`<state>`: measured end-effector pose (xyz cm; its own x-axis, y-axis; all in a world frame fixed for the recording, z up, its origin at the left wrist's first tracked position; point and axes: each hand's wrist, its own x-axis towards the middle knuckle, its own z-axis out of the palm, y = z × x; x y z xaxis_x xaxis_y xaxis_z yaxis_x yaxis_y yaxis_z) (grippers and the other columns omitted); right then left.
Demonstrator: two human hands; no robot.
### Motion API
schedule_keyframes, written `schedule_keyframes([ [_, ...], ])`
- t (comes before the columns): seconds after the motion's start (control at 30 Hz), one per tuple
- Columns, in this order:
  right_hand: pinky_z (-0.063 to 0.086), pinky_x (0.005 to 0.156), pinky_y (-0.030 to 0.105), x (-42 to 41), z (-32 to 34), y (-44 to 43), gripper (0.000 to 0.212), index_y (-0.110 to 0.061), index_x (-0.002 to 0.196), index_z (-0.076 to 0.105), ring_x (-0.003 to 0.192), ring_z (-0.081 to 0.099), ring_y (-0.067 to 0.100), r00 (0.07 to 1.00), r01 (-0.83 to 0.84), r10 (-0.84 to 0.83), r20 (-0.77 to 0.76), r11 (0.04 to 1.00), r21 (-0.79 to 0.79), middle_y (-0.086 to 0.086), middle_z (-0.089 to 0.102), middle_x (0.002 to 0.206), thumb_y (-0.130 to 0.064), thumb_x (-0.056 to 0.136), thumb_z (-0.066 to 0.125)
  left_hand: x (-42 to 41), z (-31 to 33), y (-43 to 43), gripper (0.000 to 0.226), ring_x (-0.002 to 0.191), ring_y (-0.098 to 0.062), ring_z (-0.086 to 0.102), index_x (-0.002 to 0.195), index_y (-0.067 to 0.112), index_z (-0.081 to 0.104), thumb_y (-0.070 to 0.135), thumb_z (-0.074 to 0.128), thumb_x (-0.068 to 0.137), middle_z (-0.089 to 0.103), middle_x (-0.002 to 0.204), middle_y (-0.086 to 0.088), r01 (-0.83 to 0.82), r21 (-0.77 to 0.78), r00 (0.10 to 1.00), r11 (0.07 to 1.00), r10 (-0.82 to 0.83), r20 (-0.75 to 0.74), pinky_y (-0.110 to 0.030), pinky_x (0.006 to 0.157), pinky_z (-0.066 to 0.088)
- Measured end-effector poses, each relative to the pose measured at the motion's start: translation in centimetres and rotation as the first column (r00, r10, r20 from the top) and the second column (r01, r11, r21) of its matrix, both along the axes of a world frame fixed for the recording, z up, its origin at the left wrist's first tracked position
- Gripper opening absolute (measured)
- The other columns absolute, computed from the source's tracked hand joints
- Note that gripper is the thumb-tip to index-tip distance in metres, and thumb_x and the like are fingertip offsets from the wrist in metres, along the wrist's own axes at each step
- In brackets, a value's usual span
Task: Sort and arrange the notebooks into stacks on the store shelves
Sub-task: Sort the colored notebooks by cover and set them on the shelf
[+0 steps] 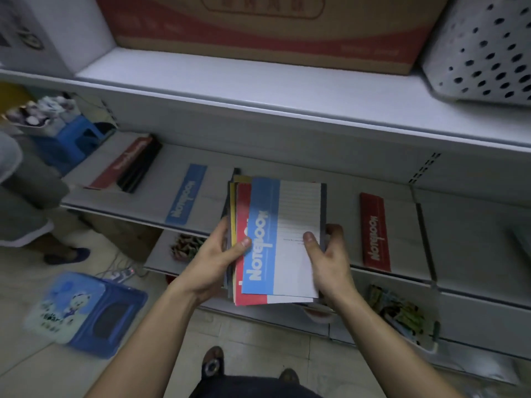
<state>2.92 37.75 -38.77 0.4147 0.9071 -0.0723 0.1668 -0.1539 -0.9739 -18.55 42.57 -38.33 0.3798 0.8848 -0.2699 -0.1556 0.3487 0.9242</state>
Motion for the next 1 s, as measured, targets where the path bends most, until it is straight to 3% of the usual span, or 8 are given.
schedule_keyframes([
  [0.1, 0.051, 0.093, 0.032, -2.9, 0.4, 1.7, 0.015, -0.025, 0.111, 0.055, 0.105, 0.066, 0.012, 0.999, -0.029, 0.03, -0.026, 0.999, 0.016, -0.01, 0.068, 0.111, -0.017, 0.1, 0.059, -3.7, 0.0, 0.5, 0.055, 0.11, -0.03, 0.072, 0.139, 0.019, 0.051, 0.016, 0.067, 0.086, 0.071, 0.127, -0.014, -0.051, -0.028, 0.998, 0.998, 0.052, 0.045, -0.043, 0.088, 0.061],
  [0.3, 0.05, 0.071, 0.019, -7.2, 1.6, 5.8, 0.017, -0.018, 0.101, 0.066, 0.086, 0.068, 0.005, 0.998, -0.057, 0.056, -0.032, 0.998, -0.024, -0.009, 0.072, 0.095, -0.008, 0.099, 0.053, -11.7, -0.3, 2.4, 0.049, 0.091, -0.025, 0.076, 0.131, 0.015, 0.055, 0.012, 0.076, 0.087, 0.074, 0.114, -0.017, -0.25, 0.007, 0.967, 0.968, 0.25, -0.049, -0.039, 0.077, 0.064],
  [0.43, 0.051, 0.059, 0.02, -9.9, 1.5, 9.4, 0.025, -0.017, 0.097, 0.068, 0.073, 0.069, 0.011, 0.984, -0.064, 0.049, -0.169, 0.994, -0.09, -0.004, 0.075, 0.087, -0.002, 0.097, 0.048, -17.7, -0.5, 3.6, 0.085, 0.097, -0.033, 0.075, 0.137, 0.021, 0.053, 0.042, 0.094, 0.065, 0.073, 0.118, -0.016, -0.327, -0.024, 0.942, 0.945, 0.324, -0.09, -0.051, 0.084, 0.06],
  [0.47, 0.052, 0.06, 0.02, -10.5, 1.6, 10.4, 0.024, -0.018, 0.098, 0.068, 0.071, 0.069, 0.009, 0.982, -0.053, 0.034, -0.185, 0.993, -0.101, -0.003, 0.074, 0.089, -0.003, 0.098, 0.049, -19.0, -0.7, 3.9, 0.079, 0.096, -0.033, 0.075, 0.138, 0.022, 0.053, 0.039, 0.092, 0.071, 0.073, 0.118, -0.017, -0.345, -0.018, 0.934, 0.938, 0.342, -0.102, -0.052, 0.084, 0.06],
  [0.6, 0.062, 0.071, 0.047, -12.6, 1.2, 14.5, 0.014, -0.018, 0.105, 0.065, 0.081, 0.07, 0.026, 0.977, -0.002, -0.031, -0.212, 0.988, -0.152, 0.011, 0.07, 0.104, -0.017, 0.103, 0.052, -24.1, -1.8, 4.6, 0.047, 0.084, -0.027, 0.076, 0.139, 0.017, 0.052, 0.01, 0.064, 0.095, 0.072, 0.114, -0.019, -0.446, -0.046, 0.893, 0.894, 0.441, -0.089, -0.042, 0.068, 0.063],
  [0.83, 0.056, 0.088, 0.05, -15.5, -2.1, 18.5, 0.014, -0.01, 0.105, 0.065, 0.098, 0.066, 0.035, 0.982, -0.014, 0.058, 0.178, 0.971, -0.238, 0.016, 0.069, 0.107, -0.022, 0.099, 0.061, -28.7, -1.4, 5.6, 0.061, 0.089, -0.03, 0.075, 0.142, 0.025, 0.05, 0.021, 0.069, 0.084, 0.074, 0.112, -0.016, -0.451, -0.056, 0.891, 0.891, 0.446, -0.091, -0.048, 0.076, 0.061],
  [0.9, 0.057, 0.085, 0.045, -16.4, -2.8, 18.9, 0.026, 0.0, 0.107, 0.066, 0.095, 0.066, 0.034, 0.956, 0.031, 0.045, 0.29, 0.968, -0.25, 0.019, 0.069, 0.105, -0.024, 0.096, 0.065, -28.9, -1.4, 6.0, 0.055, 0.088, -0.03, 0.075, 0.139, 0.025, 0.051, 0.019, 0.068, 0.088, 0.074, 0.111, -0.016, -0.442, -0.062, 0.896, 0.895, 0.436, -0.089, -0.048, 0.076, 0.061],
  [1.0, 0.054, 0.075, 0.036, -17.0, -3.2, 19.2, 0.024, -0.007, 0.105, 0.066, 0.088, 0.066, 0.029, 0.896, 0.056, 0.065, 0.439, 0.965, -0.257, 0.012, 0.069, 0.099, -0.028, 0.095, 0.066, -28.6, -1.2, 6.4, 0.039, 0.081, -0.025, 0.077, 0.132, 0.025, 0.055, 0.01, 0.062, 0.096, 0.076, 0.103, -0.012, -0.41, -0.054, 0.911, 0.91, 0.406, -0.078, -0.039, 0.069, 0.063],
])
